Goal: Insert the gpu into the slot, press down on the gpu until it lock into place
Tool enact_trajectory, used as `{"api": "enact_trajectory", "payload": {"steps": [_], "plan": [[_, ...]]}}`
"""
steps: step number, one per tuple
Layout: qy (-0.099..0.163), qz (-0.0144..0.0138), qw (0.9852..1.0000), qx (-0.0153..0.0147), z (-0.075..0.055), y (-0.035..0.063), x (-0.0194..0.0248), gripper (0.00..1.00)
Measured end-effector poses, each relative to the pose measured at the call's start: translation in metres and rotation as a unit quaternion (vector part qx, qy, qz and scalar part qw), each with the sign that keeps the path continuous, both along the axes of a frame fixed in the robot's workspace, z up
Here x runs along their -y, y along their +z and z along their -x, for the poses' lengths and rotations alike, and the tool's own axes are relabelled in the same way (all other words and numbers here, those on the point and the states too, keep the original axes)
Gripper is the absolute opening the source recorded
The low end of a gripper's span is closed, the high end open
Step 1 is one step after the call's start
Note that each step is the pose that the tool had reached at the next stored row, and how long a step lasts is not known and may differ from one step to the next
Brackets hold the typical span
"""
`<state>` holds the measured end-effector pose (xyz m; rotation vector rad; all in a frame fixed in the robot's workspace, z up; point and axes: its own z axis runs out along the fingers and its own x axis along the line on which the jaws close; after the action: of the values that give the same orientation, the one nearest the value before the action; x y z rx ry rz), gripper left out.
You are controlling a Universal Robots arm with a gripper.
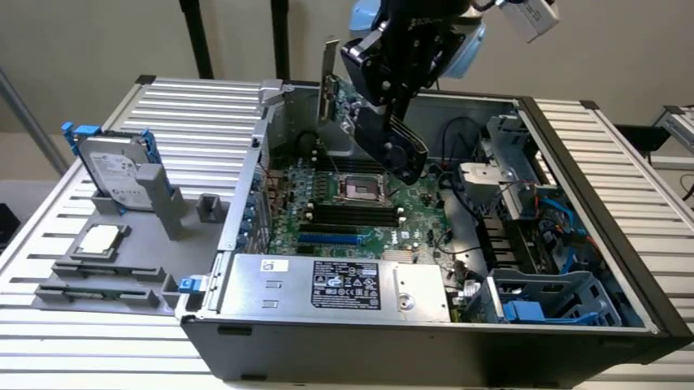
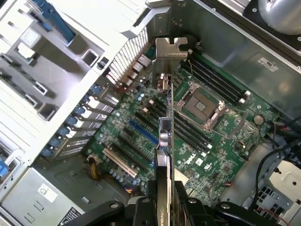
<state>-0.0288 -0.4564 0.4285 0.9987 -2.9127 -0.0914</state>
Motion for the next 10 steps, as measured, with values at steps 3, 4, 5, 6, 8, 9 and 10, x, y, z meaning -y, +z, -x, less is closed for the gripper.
{"api": "enact_trajectory", "payload": {"steps": [3,4,5,6,8,9,10], "plan": [[0.027,-0.0001,0.9996,0.0004,0.0,-0.0001,0.0,0.26],[0.036,0.0,0.9993,0.0005,0.0,-0.0001,0.0,0.26],[0.045,0.0,0.999,0.0006,0.0,-0.0001,0.0,0.26],[0.054,0.0,0.9985,0.0006,0.0,-0.0002,0.0,0.26],[0.072,0.0,0.9974,0.0007,0.0,-0.0004,0.0,0.26],[0.081,0.0,0.9967,0.0009,0.0,-0.0005,0.0,0.26],[0.09,0.0,0.9959,0.0009,0.0,-0.0006,0.0,0.26]]}}
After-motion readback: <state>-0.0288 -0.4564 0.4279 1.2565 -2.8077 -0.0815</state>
